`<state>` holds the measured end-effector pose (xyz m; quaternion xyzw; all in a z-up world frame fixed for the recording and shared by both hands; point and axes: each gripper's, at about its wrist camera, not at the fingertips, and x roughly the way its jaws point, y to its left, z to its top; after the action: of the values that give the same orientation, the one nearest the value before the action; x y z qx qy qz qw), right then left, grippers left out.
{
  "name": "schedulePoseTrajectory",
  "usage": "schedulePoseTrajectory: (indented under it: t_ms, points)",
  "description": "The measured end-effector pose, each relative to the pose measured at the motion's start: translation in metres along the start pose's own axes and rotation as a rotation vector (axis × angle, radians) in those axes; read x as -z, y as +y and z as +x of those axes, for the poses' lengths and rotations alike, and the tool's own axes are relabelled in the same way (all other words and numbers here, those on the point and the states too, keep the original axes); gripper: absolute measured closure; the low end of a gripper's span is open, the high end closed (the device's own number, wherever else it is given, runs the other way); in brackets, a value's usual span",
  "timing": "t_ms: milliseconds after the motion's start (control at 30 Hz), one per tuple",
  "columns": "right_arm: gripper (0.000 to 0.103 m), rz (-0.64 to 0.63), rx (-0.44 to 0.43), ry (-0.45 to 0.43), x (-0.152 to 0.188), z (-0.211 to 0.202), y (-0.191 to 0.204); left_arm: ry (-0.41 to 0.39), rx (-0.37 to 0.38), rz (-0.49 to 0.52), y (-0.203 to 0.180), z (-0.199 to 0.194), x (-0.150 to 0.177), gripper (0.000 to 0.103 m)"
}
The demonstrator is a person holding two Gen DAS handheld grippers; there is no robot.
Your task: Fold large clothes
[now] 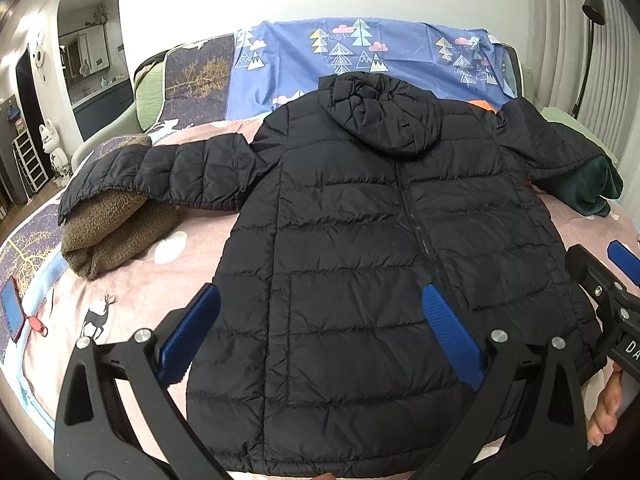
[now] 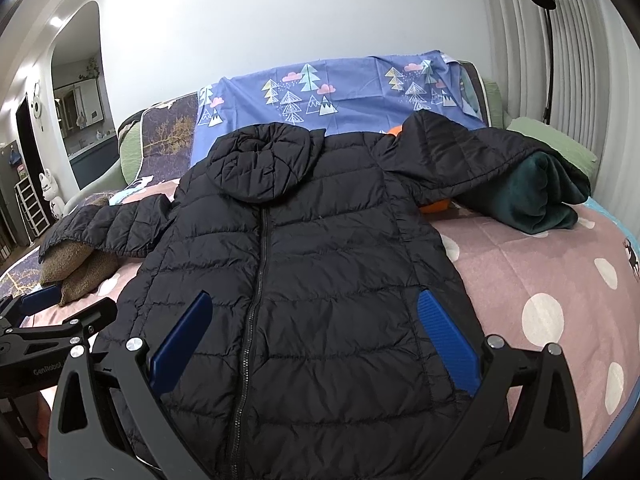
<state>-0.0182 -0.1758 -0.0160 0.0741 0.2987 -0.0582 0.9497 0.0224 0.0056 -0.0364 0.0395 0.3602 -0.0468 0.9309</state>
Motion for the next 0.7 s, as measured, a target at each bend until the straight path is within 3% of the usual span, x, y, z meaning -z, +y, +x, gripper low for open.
schedulePoseTrajectory:
  t_ms: [700]
  points:
    - [0.001,-0.021,-0.006,0.017,0.0056,0.0022,0.0056,0.011,0.042,-0.010,0.0069,0.0086,0.0096,0.002]
